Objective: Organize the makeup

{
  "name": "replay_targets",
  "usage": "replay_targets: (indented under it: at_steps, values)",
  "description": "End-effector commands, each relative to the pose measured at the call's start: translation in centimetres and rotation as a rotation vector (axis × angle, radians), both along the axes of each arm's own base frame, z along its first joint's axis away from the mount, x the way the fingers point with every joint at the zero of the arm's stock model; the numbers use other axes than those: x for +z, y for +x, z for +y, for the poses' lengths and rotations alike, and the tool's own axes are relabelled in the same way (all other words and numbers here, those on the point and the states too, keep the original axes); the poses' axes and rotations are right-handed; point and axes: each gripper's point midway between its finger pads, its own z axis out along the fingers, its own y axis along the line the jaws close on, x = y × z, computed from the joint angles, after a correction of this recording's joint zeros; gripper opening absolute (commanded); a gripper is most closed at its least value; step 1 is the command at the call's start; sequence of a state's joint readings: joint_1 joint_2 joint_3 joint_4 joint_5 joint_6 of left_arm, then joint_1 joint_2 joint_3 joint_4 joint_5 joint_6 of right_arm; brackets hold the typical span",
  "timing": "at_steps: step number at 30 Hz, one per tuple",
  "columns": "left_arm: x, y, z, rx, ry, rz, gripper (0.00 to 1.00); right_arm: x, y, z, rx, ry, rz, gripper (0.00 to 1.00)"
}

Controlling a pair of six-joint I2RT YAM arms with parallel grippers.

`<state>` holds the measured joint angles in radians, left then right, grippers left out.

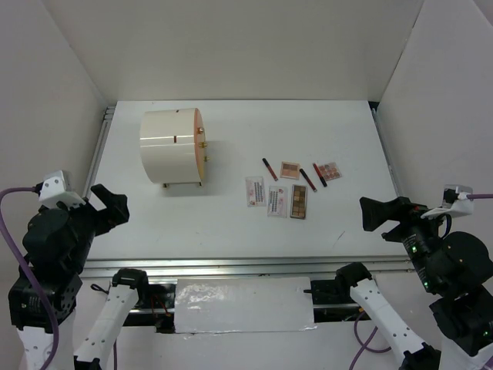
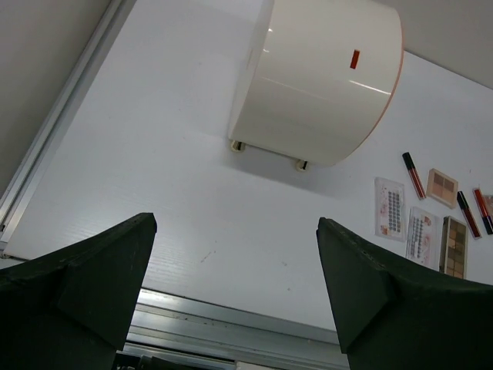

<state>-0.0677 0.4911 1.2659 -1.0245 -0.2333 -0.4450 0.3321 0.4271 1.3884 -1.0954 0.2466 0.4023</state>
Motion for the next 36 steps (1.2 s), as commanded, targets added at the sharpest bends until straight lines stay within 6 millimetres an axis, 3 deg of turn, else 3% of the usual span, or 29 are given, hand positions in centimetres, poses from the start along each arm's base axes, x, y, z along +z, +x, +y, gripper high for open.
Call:
replay_targets:
  at_steps: [1,6,10,12,13,14,15,16,17,18,19,20,21,22,23,24,26,27,28,30,31,32,33,35,36]
  values:
    - [0.8,0.1,0.4,0.016,0.012,-0.046,0.99,0.8,-0.3,-0.4,-0.009,-0.001,-0.041,1.00]
    - [0.1,0.5,0.2,0.006,0.010,-0.030,0.99,0.8,-0.2,-0.5,-0.012,-0.002,-0.042,1.00]
    - [-0.3,1.3,-0.2,-0.010,-0.001,-0.032,0.99,0.7,0.1,0.8,0.053,0.018,-0.067,1.00]
    - [-1.0,2.0,-0.6,-0.023,-0.012,-0.028,0.99,2.3,0.5,3.1,0.154,0.095,-0.131,1.00]
    - [-1.0,2.4,-0.9,-0.037,-0.018,-0.034,0.99,1.5,1.6,4.7,0.207,0.118,-0.108,1.00]
    - [-1.3,3.4,-1.0,-0.039,-0.021,-0.045,1.00,1.6,2.3,6.4,0.273,0.165,-0.101,1.00]
    - [-1.5,3.9,-1.0,-0.038,-0.022,-0.050,0.99,3.1,2.6,9.2,0.416,0.204,-0.139,1.00]
    - [-1.6,4.4,-0.9,-0.030,-0.022,-0.056,0.99,1.4,5.1,11.4,0.476,0.220,-0.053,1.00]
    - [-2.5,5.4,-0.5,-0.004,-0.017,-0.057,0.99,1.3,6.1,13.1,0.535,0.273,-0.023,1.00]
    - [-3.1,5.8,-0.4,0.012,-0.022,-0.050,0.99,3.1,6.6,15.2,0.656,0.310,-0.077,1.00]
    - [-3.7,6.1,-0.1,0.032,-0.025,-0.041,0.99,0.8,9.6,17.0,0.682,0.339,0.006,1.00]
    - [-5.4,6.6,0.5,0.074,-0.021,-0.023,0.99,0.9,10.6,18.3,0.718,0.400,0.029,1.00]
    - [-6.0,6.7,0.5,0.087,-0.040,-0.014,0.99,2.5,11.6,19.4,0.757,0.427,-0.038,1.00]
    - [-6.2,6.6,0.7,0.095,-0.038,0.003,0.99,0.9,14.1,20.7,0.756,0.448,0.016,1.00]
    - [-5.8,6.4,1.1,0.116,-0.030,0.009,0.99,0.6,14.9,22.0,0.771,0.489,0.036,1.00]
    - [-5.8,6.5,1.1,0.122,-0.036,0.002,0.99,0.3,17.1,23.6,0.786,0.510,0.015,1.00]
    - [-6.1,6.7,1.1,0.123,-0.040,-0.010,0.99,-0.4,19.0,25.6,0.822,0.559,0.027,1.00]
    - [-6.0,6.7,0.9,0.104,-0.037,-0.006,0.99,0.7,19.7,26.7,0.851,0.580,-0.017,0.99]
    - [-6.1,6.7,0.8,0.098,-0.037,-0.002,1.00,-2.0,22.2,28.2,0.842,0.592,0.044,0.94]
    - [-6.3,6.9,0.7,0.098,-0.036,0.008,0.99,-1.6,24.3,29.7,0.852,0.629,0.022,0.90]
    - [-6.4,6.9,0.7,0.097,-0.036,0.016,0.99,-4.2,26.2,30.8,0.838,0.638,0.075,0.87]
    - [-6.5,7.0,0.7,0.094,-0.035,0.018,0.99,-4.1,26.9,31.4,0.847,0.670,0.066,0.86]
    - [-6.5,7.0,0.6,0.087,-0.034,0.019,0.99,-5.4,28.3,32.5,0.856,0.683,0.090,0.85]
    - [-6.5,7.1,0.4,0.076,-0.035,0.017,0.99,-5.3,28.9,33.7,0.909,0.728,0.087,0.81]
    - [-6.5,7.1,0.4,0.076,-0.035,0.017,0.99,-6.4,30.1,34.6,0.916,0.740,0.110,0.80]
